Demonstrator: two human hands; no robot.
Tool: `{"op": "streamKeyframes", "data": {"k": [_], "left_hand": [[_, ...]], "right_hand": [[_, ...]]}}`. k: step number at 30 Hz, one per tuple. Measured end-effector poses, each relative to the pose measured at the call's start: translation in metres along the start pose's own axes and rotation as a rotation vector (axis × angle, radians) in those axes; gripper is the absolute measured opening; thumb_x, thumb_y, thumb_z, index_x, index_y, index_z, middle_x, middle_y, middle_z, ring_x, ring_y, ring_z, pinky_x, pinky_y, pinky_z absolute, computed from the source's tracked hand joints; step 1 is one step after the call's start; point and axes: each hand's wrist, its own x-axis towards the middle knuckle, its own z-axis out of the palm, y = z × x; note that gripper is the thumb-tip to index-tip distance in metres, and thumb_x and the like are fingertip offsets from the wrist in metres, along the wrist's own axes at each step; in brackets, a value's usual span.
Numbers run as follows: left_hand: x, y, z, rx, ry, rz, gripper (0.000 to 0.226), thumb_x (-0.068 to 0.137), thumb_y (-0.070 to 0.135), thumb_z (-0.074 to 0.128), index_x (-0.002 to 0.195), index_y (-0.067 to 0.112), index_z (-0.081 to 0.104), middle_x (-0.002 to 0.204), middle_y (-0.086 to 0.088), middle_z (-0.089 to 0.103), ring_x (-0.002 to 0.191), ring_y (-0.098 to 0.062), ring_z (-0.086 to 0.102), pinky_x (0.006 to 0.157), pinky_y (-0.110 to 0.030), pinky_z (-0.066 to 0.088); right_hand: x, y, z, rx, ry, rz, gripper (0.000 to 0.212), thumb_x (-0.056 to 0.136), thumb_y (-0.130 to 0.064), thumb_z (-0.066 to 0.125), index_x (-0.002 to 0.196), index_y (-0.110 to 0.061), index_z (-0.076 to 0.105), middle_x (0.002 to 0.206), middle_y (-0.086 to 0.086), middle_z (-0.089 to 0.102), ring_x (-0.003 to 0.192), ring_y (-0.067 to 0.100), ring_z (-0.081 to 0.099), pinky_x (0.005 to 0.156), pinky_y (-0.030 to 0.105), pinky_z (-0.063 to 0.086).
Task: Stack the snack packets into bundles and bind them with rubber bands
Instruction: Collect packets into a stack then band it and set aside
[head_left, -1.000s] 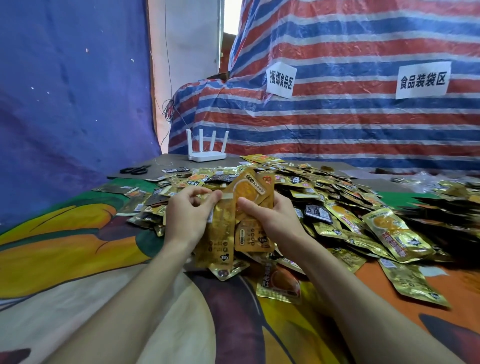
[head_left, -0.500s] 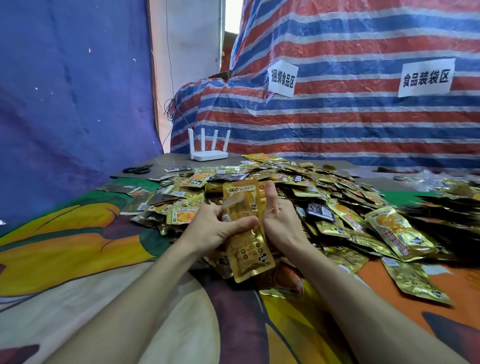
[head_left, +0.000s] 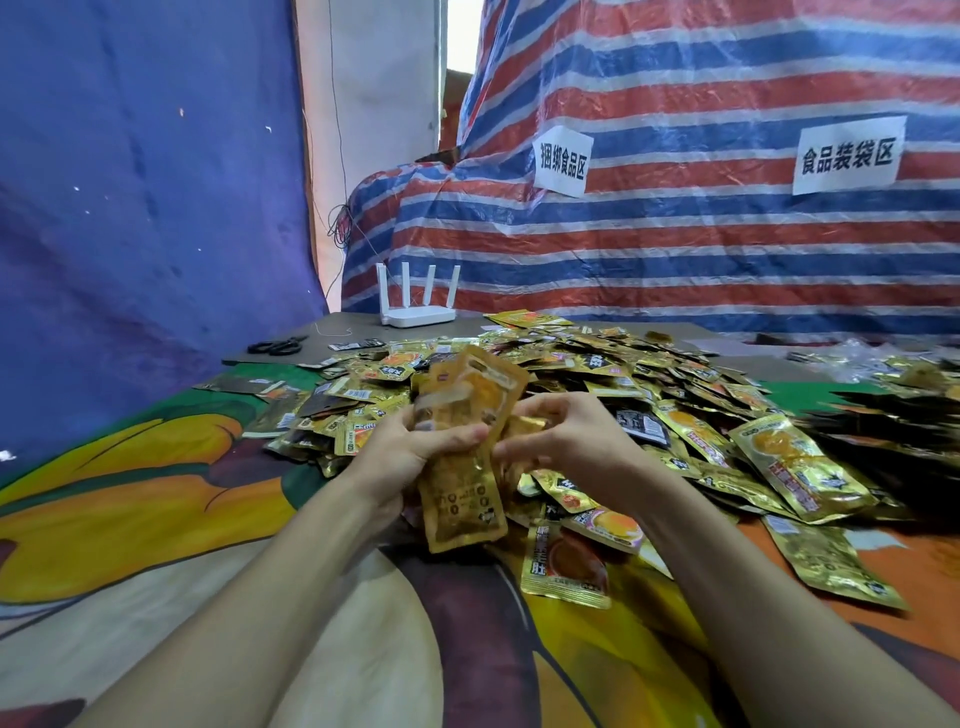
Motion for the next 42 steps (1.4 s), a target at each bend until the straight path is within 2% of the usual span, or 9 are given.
{"op": "streamKeyframes", "data": {"k": [7,11,15,20,22,24,27,35,42], "left_hand": [[-0.001,-0.001,0.008,-0.034,0.145,0.184,0.054,0.054,0.03,0.088,0.104,0.016,0.071,0.096,-0.006,0.079,0.091,-0.024,0.076,0.077,-0.038,0.061],[-0.008,-0.006,0.022,0.08,0.117,0.244,0.056,0.066,0.047,0.079,0.113,0.027,0.058,0.1,0.003,0.077,0.096,-0.016,0.074,0.077,-0.033,0.06],[-0.015,-0.01,0.032,0.199,-0.026,0.24,0.044,0.081,0.051,0.069,0.112,0.032,0.043,0.091,0.018,0.075,0.088,0.005,0.07,0.07,-0.013,0.054],[-0.021,-0.01,0.03,0.221,-0.184,0.265,0.051,0.072,0.011,0.061,0.118,0.025,0.043,0.087,0.01,0.069,0.09,-0.01,0.068,0.073,-0.025,0.054],[-0.022,-0.006,0.029,0.249,-0.145,0.334,0.058,0.068,0.002,0.063,0.121,0.02,0.046,0.093,0.009,0.073,0.092,-0.012,0.071,0.074,-0.023,0.056],[-0.022,-0.003,0.026,0.303,-0.091,0.375,0.06,0.066,0.006,0.074,0.119,0.016,0.047,0.105,-0.005,0.07,0.098,-0.023,0.071,0.079,-0.03,0.059],[-0.022,0.0,0.023,0.347,-0.044,0.325,0.071,0.061,0.008,0.095,0.114,0.009,0.048,0.11,-0.018,0.068,0.098,-0.029,0.07,0.08,-0.037,0.06],[-0.023,0.001,0.022,0.279,-0.207,0.271,0.069,0.062,0.006,0.091,0.125,0.005,0.061,0.105,-0.003,0.077,0.097,-0.016,0.074,0.077,-0.021,0.055],[-0.027,-0.007,0.028,0.27,-0.195,0.313,0.032,0.069,0.009,0.067,0.083,0.036,0.079,0.078,0.006,0.075,0.074,-0.009,0.071,0.067,-0.024,0.055]], "right_hand": [[0.002,0.001,0.012,0.298,0.186,-0.045,0.021,0.088,-0.007,0.073,0.109,-0.011,0.07,0.098,0.007,0.078,0.085,0.022,0.074,0.076,0.043,0.058],[-0.001,0.006,0.034,0.269,0.177,-0.162,0.033,0.101,-0.003,0.054,0.103,-0.033,0.067,0.085,-0.016,0.077,0.082,0.004,0.074,0.07,0.025,0.061],[-0.001,0.007,0.053,0.241,0.275,-0.135,0.033,0.106,-0.009,0.038,0.115,-0.02,0.067,0.113,0.008,0.073,0.109,0.021,0.069,0.098,0.038,0.054],[-0.006,0.014,0.063,0.235,0.445,-0.244,0.034,0.109,-0.025,0.037,0.087,-0.029,0.062,0.088,-0.017,0.058,0.08,-0.028,0.055,0.07,-0.004,0.04],[-0.004,0.013,0.067,0.278,0.461,-0.255,0.036,0.101,-0.039,0.038,0.098,-0.023,0.07,0.101,0.004,0.07,0.104,-0.004,0.065,0.092,0.017,0.052],[-0.002,0.012,0.068,0.367,0.466,-0.254,0.049,0.095,-0.047,0.035,0.096,-0.02,0.075,0.101,0.011,0.075,0.1,0.024,0.072,0.086,0.037,0.06],[-0.003,0.012,0.066,0.405,0.481,-0.21,0.056,0.1,-0.053,0.032,0.094,-0.019,0.077,0.095,0.006,0.078,0.093,0.023,0.075,0.078,0.034,0.06],[-0.006,0.01,0.068,0.315,0.413,-0.196,0.052,0.09,-0.059,0.042,0.086,-0.023,0.08,0.091,0.003,0.078,0.087,0.019,0.075,0.076,0.033,0.06],[-0.004,0.006,0.065,0.358,0.32,-0.127,0.033,0.098,-0.028,0.047,0.089,-0.012,0.074,0.09,0.011,0.074,0.084,0.023,0.071,0.067,0.028,0.055]]}}
